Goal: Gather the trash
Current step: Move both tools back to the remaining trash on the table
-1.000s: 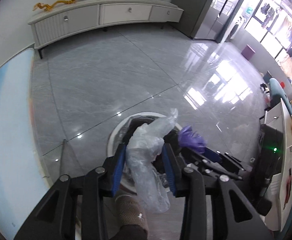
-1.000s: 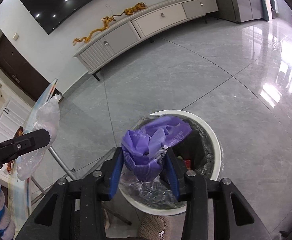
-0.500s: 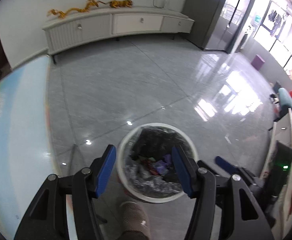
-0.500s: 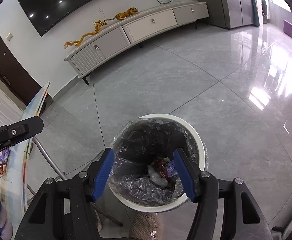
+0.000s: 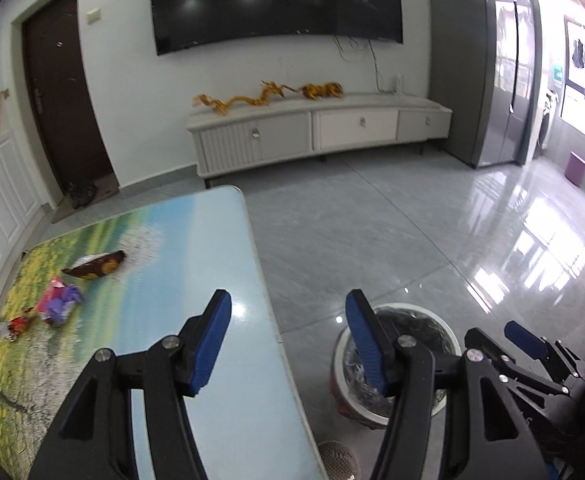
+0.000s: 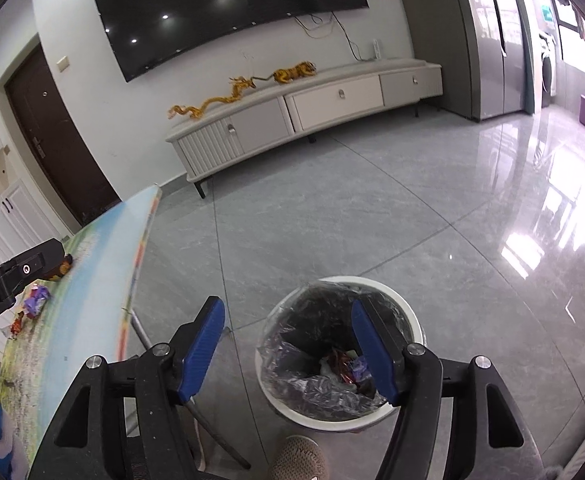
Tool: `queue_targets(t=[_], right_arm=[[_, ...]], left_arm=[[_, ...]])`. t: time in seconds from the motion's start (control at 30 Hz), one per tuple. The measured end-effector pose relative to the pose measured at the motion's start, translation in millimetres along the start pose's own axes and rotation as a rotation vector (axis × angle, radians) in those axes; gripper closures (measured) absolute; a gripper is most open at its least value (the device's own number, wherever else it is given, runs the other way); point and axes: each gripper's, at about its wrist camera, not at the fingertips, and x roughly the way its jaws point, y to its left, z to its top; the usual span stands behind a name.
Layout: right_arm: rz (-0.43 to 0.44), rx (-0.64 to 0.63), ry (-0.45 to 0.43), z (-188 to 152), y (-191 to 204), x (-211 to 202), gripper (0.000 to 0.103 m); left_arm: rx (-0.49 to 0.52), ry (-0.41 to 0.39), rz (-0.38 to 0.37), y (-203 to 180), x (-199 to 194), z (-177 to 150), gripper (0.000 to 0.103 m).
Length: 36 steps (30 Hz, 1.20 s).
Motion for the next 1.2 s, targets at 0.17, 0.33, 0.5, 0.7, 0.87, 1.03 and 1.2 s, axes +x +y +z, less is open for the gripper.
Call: queue_targets(t=[0.17,0.33,0.5,0.7,0.87,1.03,1.2], right_arm=[[0.028,-0.044,-0.049,3,23,-21,0.036],[0.043,-0.077,-0.083,4,43,-34,0.035],[0.053,-0.097,-0.100,2,59,-45,0.035],[0.054,-0.112,-0.105,-2,68,-52,0.034],[0.056,-0.132,-0.108,-6,80,-60,0.034],[0.059,-0.163,-0.120,-10,95,-69,0.034],[0.052,-0.226,-0.139,-14,119,-76,0.032]], left_arm=[[-0.011,-0.080,0.040,20,-33,-5,0.031],[-0.026,-0.101,0.045,32,-52,-10,0.031],[-0.043,-0.125,0.045,43,-68,-13,0.031],[-0.092,-0.126,0.008,63,-84,-17,0.031],[-0.134,-0.129,-0.015,80,-95,-24,0.031],[-0.149,-0.154,-0.011,91,-110,-29,0.031],[-0.186,-0.155,0.020,112,-114,-37,0.031]])
